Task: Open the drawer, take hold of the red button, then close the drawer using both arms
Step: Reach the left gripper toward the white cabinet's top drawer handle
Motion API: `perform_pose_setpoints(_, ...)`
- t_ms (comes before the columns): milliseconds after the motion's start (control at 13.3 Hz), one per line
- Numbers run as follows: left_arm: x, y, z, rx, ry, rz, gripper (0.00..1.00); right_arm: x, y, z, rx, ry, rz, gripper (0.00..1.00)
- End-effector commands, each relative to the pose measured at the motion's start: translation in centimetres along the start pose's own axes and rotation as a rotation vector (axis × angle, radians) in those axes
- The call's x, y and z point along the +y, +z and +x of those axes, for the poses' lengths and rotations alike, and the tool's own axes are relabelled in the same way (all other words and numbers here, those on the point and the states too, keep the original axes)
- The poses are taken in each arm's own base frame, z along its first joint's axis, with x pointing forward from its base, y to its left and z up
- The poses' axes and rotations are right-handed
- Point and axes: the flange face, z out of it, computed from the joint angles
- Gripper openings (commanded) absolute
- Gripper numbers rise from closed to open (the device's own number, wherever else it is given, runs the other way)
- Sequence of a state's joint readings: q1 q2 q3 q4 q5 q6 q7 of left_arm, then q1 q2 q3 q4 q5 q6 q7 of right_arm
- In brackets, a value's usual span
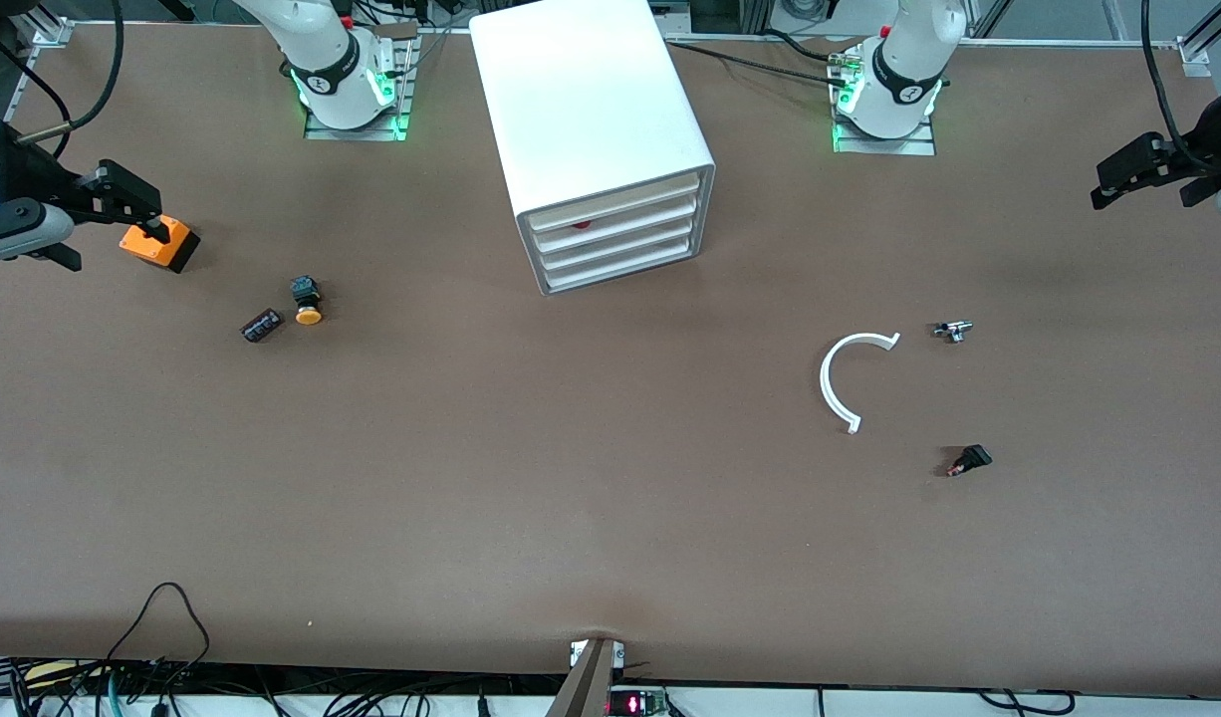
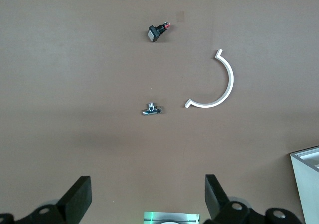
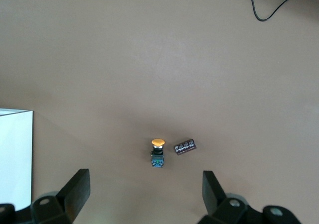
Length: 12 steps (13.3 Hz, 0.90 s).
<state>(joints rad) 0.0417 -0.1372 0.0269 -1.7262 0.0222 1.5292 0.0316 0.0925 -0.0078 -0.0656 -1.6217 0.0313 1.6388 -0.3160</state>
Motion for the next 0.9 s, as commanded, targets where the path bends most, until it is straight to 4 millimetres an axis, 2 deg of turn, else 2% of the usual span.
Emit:
perform_pose_setpoints(0,-0.3,-0.4,0.0,-0.008,0.017,-0.026,1.0,0.1,-0.6,0.2,-0.002,0.009,-0.012,1.0)
perform_pose_setpoints(225,0.0,0.3,0.5,-0.024,0.026,-0.024,1.0,0.1,-0.6,0.2,-0.001,0.01,-0.012,1.0)
perform_pose_setpoints(376,0.9,1.9,1.1,-0.063,0.038,-0.054,1.0,0.1,-0.6,0.2,-0.001,0.009,-0.012,1.0)
perform_pose_setpoints(601,2.8,5.4,2.7,-0.155,0.064,-0.132,1.0,0.1,-0.6,0.2,-0.001,0.009,-0.012,1.0)
perform_pose_setpoints(676,3.8,6.9,3.3,-0.186,0.121,-0.156,1.0,0.1,-0.6,0.2,-0.001,0.009,-0.012,1.0)
perform_pose_setpoints(827,5.9,11.1,4.5,-0.293,0.288,-0.242,1.0,0.1,-0.6,0.2,-0.001,0.009,-0.012,1.0)
